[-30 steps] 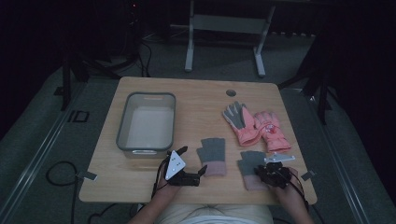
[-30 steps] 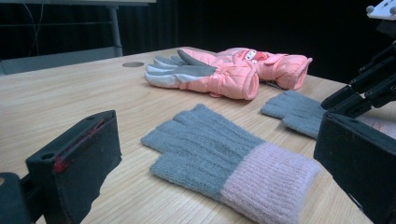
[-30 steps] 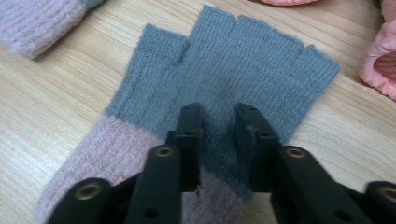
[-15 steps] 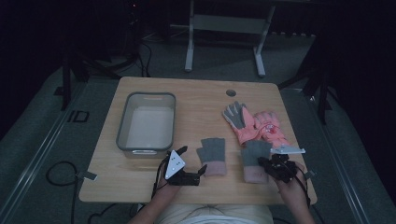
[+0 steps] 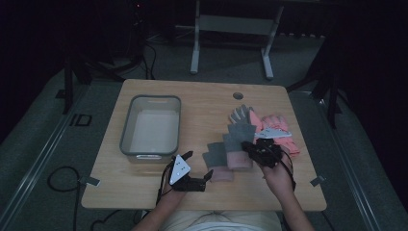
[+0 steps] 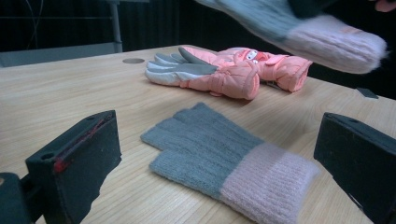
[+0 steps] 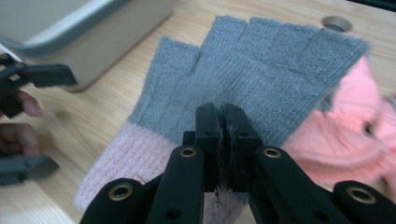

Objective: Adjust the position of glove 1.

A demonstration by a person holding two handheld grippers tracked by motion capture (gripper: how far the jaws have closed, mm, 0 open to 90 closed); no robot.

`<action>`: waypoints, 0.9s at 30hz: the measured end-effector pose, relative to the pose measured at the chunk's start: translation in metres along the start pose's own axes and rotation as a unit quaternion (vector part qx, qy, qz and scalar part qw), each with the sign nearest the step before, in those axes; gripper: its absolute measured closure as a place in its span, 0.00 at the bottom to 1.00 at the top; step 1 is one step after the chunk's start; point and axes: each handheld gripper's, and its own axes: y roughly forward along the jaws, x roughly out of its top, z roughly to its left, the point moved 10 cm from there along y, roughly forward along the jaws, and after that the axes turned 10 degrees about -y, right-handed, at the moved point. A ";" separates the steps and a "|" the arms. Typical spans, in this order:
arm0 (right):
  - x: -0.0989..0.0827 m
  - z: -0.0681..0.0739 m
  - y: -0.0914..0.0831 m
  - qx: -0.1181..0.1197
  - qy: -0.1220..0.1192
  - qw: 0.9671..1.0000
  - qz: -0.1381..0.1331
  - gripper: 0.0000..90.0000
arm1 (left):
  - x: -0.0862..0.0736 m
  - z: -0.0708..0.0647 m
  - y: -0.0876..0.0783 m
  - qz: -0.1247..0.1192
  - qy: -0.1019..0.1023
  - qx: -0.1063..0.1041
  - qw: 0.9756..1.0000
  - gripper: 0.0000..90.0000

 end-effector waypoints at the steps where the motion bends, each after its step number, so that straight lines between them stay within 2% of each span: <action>1: 0.002 0.003 0.003 0.004 -0.001 1.000 0.001 0.95 | 0.000 0.000 0.000 0.000 0.002 -0.001 1.000 0.00; 4: 0.005 0.013 0.016 0.013 -0.008 1.000 0.000 0.95 | 0.000 -0.001 0.000 0.000 0.004 0.000 1.000 0.00; 9: -0.013 0.025 0.045 0.028 -0.001 0.999 0.030 0.95 | 0.000 -0.001 0.000 0.000 0.002 -0.002 1.000 0.00; 12: -0.021 0.028 0.052 0.033 -0.001 0.999 0.043 0.95 | 0.000 -0.001 0.000 0.001 0.004 -0.004 1.000 0.00; 18: -0.027 0.037 0.061 0.044 0.006 0.998 0.051 0.95 | 0.000 -0.002 0.000 0.000 0.004 -0.005 1.000 0.00; 20: -0.029 0.042 0.067 0.045 0.015 0.997 0.054 0.95 | 0.000 -0.003 0.000 0.000 0.005 -0.004 1.000 0.00; 27: -0.041 0.046 0.080 0.042 0.010 0.997 0.070 0.95 | -0.001 -0.003 0.001 0.005 0.010 -0.005 1.000 0.00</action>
